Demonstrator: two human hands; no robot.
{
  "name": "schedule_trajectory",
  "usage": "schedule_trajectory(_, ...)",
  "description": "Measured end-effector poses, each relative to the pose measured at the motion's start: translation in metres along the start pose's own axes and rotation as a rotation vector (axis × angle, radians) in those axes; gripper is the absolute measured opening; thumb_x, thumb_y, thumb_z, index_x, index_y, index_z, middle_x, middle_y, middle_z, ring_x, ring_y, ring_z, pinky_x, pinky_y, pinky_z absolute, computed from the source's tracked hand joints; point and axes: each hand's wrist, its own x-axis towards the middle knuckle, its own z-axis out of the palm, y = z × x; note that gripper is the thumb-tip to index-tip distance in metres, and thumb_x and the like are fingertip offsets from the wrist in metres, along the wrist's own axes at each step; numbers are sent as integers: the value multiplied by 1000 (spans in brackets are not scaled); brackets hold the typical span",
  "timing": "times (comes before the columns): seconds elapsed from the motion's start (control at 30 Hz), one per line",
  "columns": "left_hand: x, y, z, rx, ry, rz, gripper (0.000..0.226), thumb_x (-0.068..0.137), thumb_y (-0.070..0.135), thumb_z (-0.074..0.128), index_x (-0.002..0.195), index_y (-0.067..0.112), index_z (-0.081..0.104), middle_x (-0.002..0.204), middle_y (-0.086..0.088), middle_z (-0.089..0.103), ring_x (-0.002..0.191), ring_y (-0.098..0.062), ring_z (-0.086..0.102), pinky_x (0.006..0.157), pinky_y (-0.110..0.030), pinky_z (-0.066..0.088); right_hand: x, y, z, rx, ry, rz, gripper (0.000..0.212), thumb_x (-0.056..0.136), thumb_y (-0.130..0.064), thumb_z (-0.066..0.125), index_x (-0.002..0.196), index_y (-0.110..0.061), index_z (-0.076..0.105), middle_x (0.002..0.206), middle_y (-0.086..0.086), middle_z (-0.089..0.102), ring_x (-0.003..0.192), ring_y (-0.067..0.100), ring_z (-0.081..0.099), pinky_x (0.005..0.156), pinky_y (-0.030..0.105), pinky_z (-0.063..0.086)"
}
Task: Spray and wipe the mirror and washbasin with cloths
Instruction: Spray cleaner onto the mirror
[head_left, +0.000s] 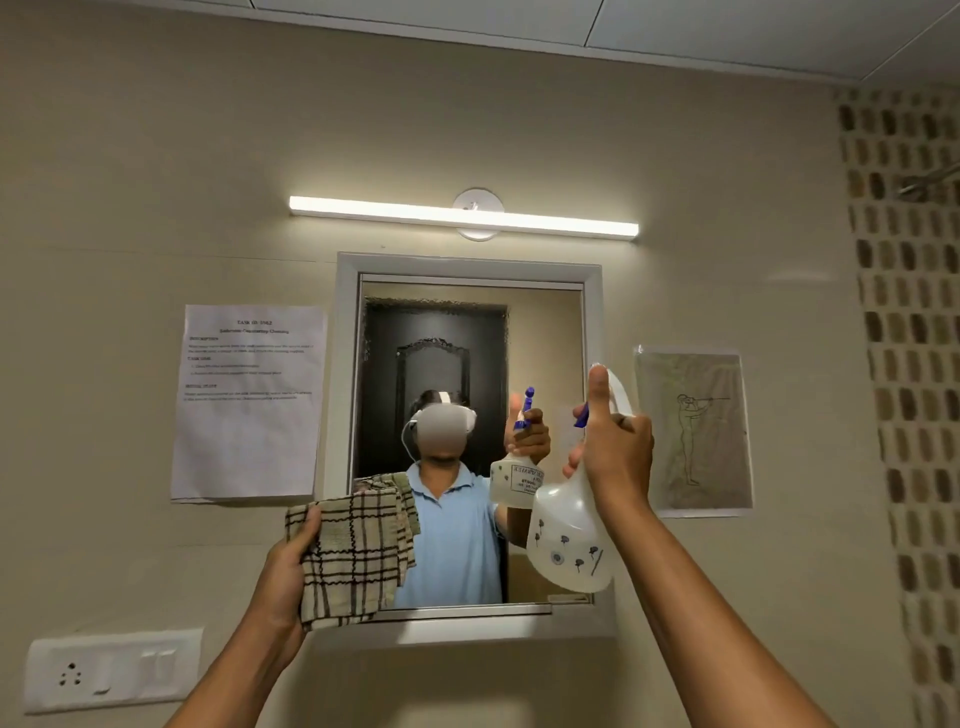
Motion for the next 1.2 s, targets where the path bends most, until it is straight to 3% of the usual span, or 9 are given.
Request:
schedule_trajectory(0.13, 0, -5, 1, 28, -2, -11, 49, 100, 45, 43, 121, 7, 66, 114, -20, 71, 107, -37, 68, 96, -51, 50, 0, 14, -11, -24, 4, 40, 76, 72, -82, 40, 76, -9, 59, 48, 4, 56, 42, 15, 56, 58, 31, 54)
schedule_trajectory(0.23, -1, -4, 0, 35, -7, -4, 49, 101, 45, 42, 120, 7, 66, 112, -19, 72, 104, -36, 69, 89, -47, 52, -6, 22, -10, -20, 2, 59, 79, 69, -86, 40, 79, -10, 61, 56, 6, 61, 48, 18, 60, 60, 36, 57)
schedule_trajectory(0.33, -3, -1, -5, 34, 3, 7, 48, 101, 44, 41, 118, 7, 67, 110, -20, 73, 102, -35, 70, 85, -44, 53, -19, 24, 1, -13, -47, 29, 65, 76, -78, 44, 74, -16, 63, 53, 3, 60, 47, 18, 59, 55, 32, 54)
schedule_trajectory(0.6, -9, 6, -39, 17, 72, 6, 51, 100, 44, 45, 119, 2, 66, 112, -22, 71, 100, -35, 71, 89, -46, 52, -72, 25, 63, -25, -242, -69, 59, 85, -70, 43, 74, -17, 68, 61, 4, 68, 53, 16, 64, 53, 29, 54)
schedule_trajectory(0.7, -14, 10, -50, 29, 93, 21, 49, 100, 43, 45, 116, 3, 67, 108, -21, 73, 95, -33, 72, 84, -44, 53, -92, 26, 85, -2, -306, -70, 61, 83, -73, 43, 75, -16, 65, 62, 7, 63, 56, 18, 62, 54, 31, 54)
schedule_trajectory(0.8, -19, 13, -60, 23, 113, 22, 48, 99, 43, 45, 114, 4, 68, 107, -21, 73, 92, -31, 73, 82, -42, 54, -111, 28, 96, -31, -370, -77, 49, 91, -60, 47, 67, -19, 59, 56, 1, 57, 55, 17, 58, 55, 30, 50)
schedule_trajectory(0.93, -25, 13, -70, 25, 134, 19, 47, 99, 43, 46, 114, 4, 67, 106, -21, 73, 92, -32, 73, 82, -43, 55, -130, 32, 98, -17, -427, -53, 55, 83, -70, 42, 64, -20, 55, 52, 2, 55, 49, 17, 56, 55, 36, 55)
schedule_trajectory(1.03, -31, 12, -72, 19, 130, 11, 46, 100, 42, 45, 113, 5, 67, 104, -20, 74, 90, -31, 74, 80, -42, 55, -132, 38, 90, -60, -388, -38, 55, 80, -70, 41, 64, -21, 58, 54, 1, 58, 51, 20, 60, 57, 38, 57)
schedule_trajectory(1.2, -37, 5, -67, 12, 108, 8, 43, 100, 41, 45, 111, 7, 68, 104, -18, 75, 89, -29, 74, 80, -42, 54, -119, 55, 54, -79, -274, -1, 58, 82, -67, 44, 77, -14, 64, 67, 15, 68, 54, 29, 65, 52, 37, 56)
